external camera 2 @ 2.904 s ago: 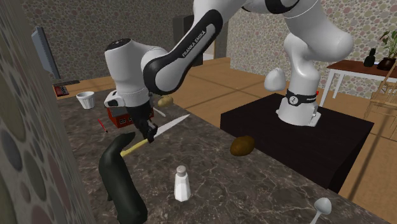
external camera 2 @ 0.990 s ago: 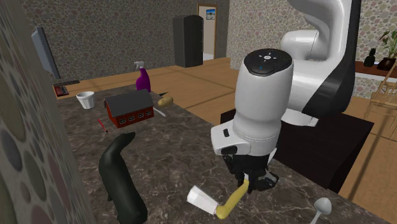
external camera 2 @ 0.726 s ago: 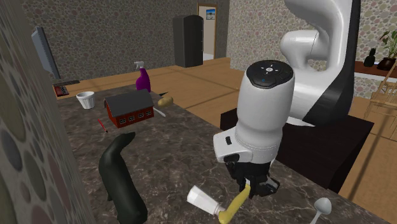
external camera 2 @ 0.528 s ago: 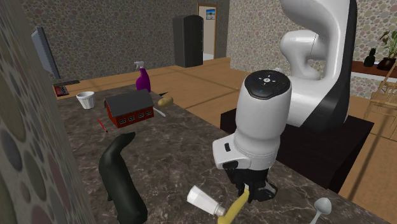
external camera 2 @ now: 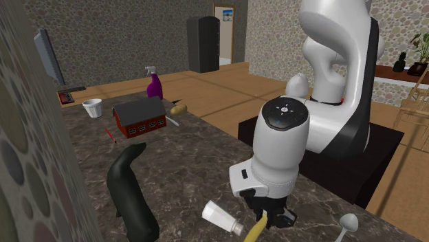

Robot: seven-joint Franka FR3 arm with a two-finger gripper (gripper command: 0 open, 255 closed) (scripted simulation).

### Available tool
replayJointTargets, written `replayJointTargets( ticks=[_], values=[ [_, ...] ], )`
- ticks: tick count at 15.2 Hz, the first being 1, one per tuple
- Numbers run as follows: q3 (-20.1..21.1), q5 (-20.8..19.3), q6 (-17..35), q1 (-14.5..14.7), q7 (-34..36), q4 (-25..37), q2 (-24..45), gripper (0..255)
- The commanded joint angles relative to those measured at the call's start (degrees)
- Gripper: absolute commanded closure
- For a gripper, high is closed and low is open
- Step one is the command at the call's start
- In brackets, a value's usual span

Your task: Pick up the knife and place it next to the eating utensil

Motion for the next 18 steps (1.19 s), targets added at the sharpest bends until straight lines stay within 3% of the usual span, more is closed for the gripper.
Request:
replayJointTargets(
  ticks=[1, 5, 6, 11, 15, 18],
  values=[
    [-0.01, -0.01, 0.18, 0.0, 0.01, 0.02, 0.17, 255],
    [-0.01, -0.01, 0.18, 0.0, 0.01, 0.02, 0.17, 255],
    [-0.01, -0.01, 0.18, 0.0, 0.01, 0.02, 0.17, 0],
    [-0.01, -0.01, 0.18, 0.0, 0.01, 0.02, 0.17, 0],
    [0.2, 0.24, -5.58, 0.13, -0.15, 0.31, -5.29, 0],
    [0.19, 0.24, -5.58, 0.13, -0.15, 0.31, -5.29, 0]
  ],
)
